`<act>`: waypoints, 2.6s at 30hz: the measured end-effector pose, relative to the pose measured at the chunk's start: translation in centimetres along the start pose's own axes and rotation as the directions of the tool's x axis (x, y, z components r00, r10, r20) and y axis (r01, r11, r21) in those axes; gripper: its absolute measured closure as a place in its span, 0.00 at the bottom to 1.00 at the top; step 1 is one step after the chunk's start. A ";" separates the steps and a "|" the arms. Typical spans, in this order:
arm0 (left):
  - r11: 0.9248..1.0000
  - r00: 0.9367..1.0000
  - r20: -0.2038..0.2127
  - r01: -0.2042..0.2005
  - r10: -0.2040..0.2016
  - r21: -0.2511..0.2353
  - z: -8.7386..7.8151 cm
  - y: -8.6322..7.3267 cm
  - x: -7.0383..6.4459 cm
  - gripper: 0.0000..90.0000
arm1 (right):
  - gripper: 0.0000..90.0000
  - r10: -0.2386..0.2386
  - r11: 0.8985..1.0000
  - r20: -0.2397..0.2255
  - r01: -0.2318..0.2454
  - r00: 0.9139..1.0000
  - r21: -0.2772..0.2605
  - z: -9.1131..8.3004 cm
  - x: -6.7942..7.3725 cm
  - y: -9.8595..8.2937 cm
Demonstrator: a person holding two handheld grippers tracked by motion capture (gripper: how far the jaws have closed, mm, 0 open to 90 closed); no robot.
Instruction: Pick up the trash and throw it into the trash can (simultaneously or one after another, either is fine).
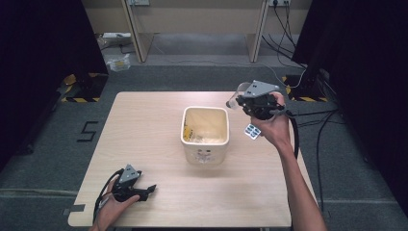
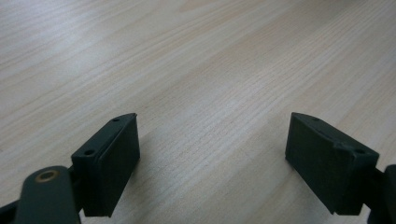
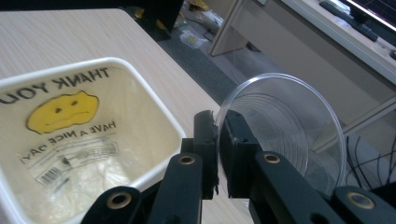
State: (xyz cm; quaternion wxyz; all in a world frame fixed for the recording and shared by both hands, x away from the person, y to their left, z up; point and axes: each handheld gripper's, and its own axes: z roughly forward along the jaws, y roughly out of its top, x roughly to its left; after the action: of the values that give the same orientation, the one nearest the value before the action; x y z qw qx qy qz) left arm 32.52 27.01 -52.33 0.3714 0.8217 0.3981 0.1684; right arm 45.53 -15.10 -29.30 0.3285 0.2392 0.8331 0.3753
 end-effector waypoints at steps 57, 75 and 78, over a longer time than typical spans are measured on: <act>1.000 1.000 0.005 -0.002 0.002 0.004 0.1 0.1 0.0 0.17 | 0.94 -0.007 0.984 -0.325 0.064 0.946 0.164 9.9 9.2 1.2; 1.000 1.000 0.005 -0.002 0.002 0.004 0.1 0.1 0.0 0.17 | 0.56 0.082 0.993 -0.283 -0.053 0.956 0.109 8.3 8.1 1.6; 1.000 1.000 0.005 -0.002 0.002 0.004 0.1 0.1 0.0 0.17 | 0.52 0.101 0.993 -0.256 -0.083 0.961 0.081 7.2 7.1 1.7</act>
State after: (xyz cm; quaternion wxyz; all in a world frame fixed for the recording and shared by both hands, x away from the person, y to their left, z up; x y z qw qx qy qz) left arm 32.70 26.93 -52.32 0.3705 0.8232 0.3967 0.1661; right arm 46.26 -6.08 -34.18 0.1902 0.2378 0.8693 0.3894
